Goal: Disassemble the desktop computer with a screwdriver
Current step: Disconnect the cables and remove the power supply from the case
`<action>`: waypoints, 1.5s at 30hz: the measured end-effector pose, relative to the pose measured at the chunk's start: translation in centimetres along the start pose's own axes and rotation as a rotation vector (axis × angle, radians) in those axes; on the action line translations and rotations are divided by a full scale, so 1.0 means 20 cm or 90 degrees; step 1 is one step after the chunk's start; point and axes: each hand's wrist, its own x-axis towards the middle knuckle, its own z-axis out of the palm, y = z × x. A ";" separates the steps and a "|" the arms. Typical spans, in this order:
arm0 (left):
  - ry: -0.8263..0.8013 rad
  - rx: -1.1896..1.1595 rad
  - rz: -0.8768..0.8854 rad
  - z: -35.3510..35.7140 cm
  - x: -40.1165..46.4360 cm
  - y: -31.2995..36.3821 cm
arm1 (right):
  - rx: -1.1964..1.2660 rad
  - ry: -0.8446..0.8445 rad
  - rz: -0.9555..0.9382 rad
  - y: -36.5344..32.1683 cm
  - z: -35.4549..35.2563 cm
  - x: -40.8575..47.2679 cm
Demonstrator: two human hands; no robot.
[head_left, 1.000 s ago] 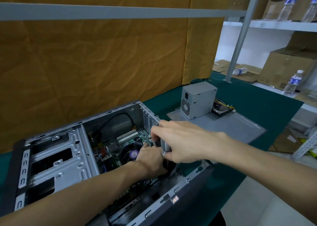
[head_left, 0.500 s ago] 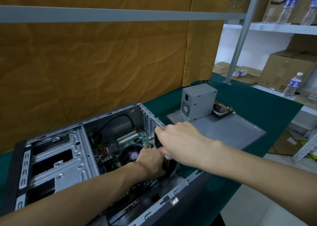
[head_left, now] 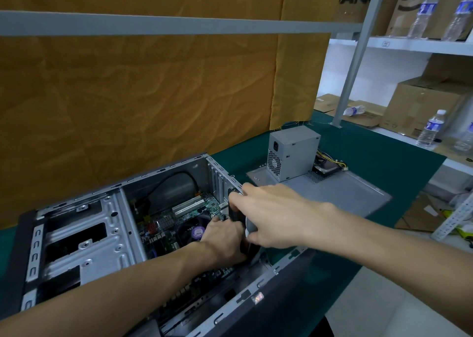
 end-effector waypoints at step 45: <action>0.008 -0.003 0.003 -0.01 -0.01 0.01 | 0.080 -0.004 -0.077 0.02 0.01 0.04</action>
